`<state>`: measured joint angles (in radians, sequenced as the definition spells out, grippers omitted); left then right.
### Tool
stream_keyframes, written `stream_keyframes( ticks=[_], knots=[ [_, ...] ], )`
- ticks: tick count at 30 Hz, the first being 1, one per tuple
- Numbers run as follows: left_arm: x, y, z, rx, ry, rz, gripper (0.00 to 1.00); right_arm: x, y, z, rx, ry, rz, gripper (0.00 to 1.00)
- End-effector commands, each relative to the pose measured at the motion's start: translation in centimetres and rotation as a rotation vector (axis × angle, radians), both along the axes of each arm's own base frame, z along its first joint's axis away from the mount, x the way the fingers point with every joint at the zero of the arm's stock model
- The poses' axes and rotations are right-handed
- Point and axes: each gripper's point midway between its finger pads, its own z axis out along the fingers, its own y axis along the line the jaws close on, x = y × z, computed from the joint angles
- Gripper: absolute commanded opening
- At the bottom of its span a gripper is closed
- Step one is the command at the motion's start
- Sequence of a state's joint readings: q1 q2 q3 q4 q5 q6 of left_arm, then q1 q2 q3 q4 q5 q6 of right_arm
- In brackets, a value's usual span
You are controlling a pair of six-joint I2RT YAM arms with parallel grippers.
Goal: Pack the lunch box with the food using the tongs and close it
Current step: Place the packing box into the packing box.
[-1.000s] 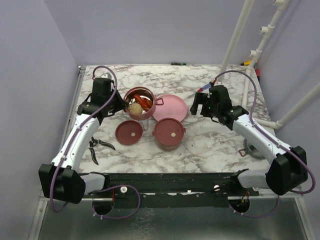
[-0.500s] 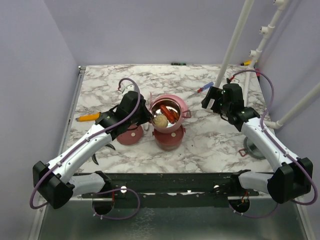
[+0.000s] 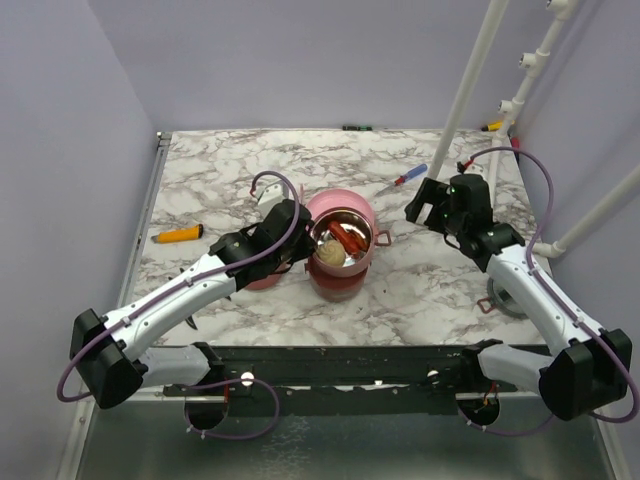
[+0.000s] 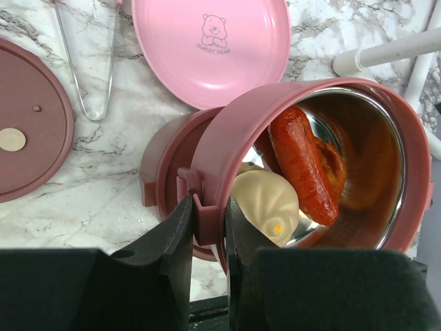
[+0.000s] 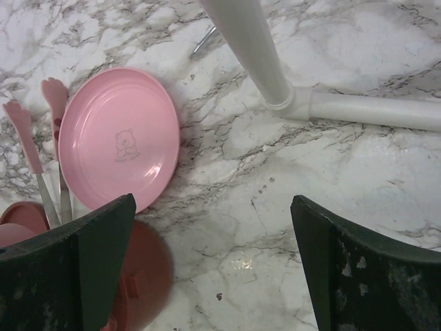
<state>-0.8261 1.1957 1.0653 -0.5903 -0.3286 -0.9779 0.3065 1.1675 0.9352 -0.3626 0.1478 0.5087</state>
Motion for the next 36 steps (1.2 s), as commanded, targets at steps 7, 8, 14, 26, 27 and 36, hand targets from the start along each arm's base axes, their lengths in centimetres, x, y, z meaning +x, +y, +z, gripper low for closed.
stream_keyframes(
  ticks=[7, 8, 14, 26, 27, 36],
  knots=[
    [0.6, 0.3, 0.0, -0.001, -0.015, 0.074, 0.0, -0.9, -0.7, -0.6, -0.002, 0.011, -0.034, 0.99],
    [0.6, 0.5, -0.1, 0.003, -0.014, 0.08, 0.0, -0.9, -0.6, -0.6, 0.0, 0.012, -0.032, 0.99],
    [0.4, 0.4, -0.1, 0.006, -0.009, 0.073, 0.0, -0.7, -0.2, -1.1, 0.01, 0.028, -0.018, 0.99],
    [-0.3, 0.2, -2.3, 0.035, 0.042, 0.053, 0.0, -0.6, 0.5, -1.7, 0.028, 0.048, 0.002, 0.99],
    [-0.3, 0.2, -2.4, 0.037, 0.046, 0.051, 0.0, -0.6, 0.5, -1.8, 0.031, 0.05, 0.004, 0.99],
    [-0.5, -0.1, -3.2, 0.048, 0.067, 0.042, 0.0, -0.6, 0.8, -2.2, 0.037, 0.065, 0.014, 0.99]
  ],
)
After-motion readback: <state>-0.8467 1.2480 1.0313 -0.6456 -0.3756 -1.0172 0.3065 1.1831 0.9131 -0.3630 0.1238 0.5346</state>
